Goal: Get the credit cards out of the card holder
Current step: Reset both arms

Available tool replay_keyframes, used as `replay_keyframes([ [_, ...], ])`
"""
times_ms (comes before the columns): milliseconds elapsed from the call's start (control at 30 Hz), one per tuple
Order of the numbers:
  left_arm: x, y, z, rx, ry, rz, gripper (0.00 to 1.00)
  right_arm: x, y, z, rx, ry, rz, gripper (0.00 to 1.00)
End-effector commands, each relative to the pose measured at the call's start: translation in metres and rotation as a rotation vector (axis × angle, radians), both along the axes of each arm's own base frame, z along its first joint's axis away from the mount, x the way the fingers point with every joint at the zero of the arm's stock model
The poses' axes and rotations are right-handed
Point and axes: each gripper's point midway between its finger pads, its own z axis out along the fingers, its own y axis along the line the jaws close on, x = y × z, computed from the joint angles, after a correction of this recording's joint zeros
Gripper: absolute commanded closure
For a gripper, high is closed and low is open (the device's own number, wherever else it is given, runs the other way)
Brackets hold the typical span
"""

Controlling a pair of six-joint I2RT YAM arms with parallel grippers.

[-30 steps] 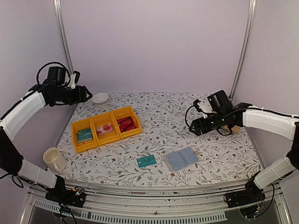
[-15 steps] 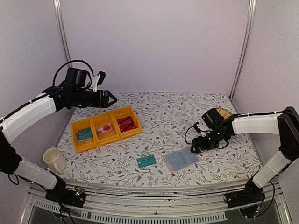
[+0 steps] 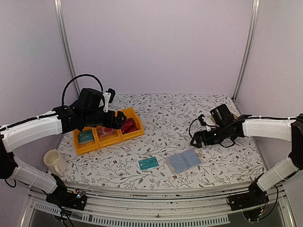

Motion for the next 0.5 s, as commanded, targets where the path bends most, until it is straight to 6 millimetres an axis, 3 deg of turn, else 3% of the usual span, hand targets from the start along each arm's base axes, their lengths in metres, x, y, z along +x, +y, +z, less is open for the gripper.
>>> replay_keyframes([
  [0, 0.02, 0.077, 0.021, -0.01, -0.162, 0.301, 0.02, 0.035, -0.015, 0.046, 0.093, -0.204, -0.061, 0.01],
  [100, 0.023, 0.141, 0.016, -0.076, -0.207, 0.479, 0.02, 0.051, -0.036, 0.067, 0.176, -0.281, -0.119, 0.01],
  [200, 0.01, 0.194, 0.004, -0.095, -0.276, 0.636, 0.02, 0.064, -0.066, 0.088, 0.252, -0.387, -0.205, 0.01],
  [367, -0.029, 0.259, 0.016, -0.075, -0.555, 0.862, 0.01, 0.068, -0.127, 0.114, 0.319, -0.623, -0.372, 0.01],
  [467, -0.051, 0.28, 0.02, -0.095, -0.684, 0.941, 0.02, 0.065, -0.167, 0.127, 0.266, -0.804, -0.517, 0.01],
])
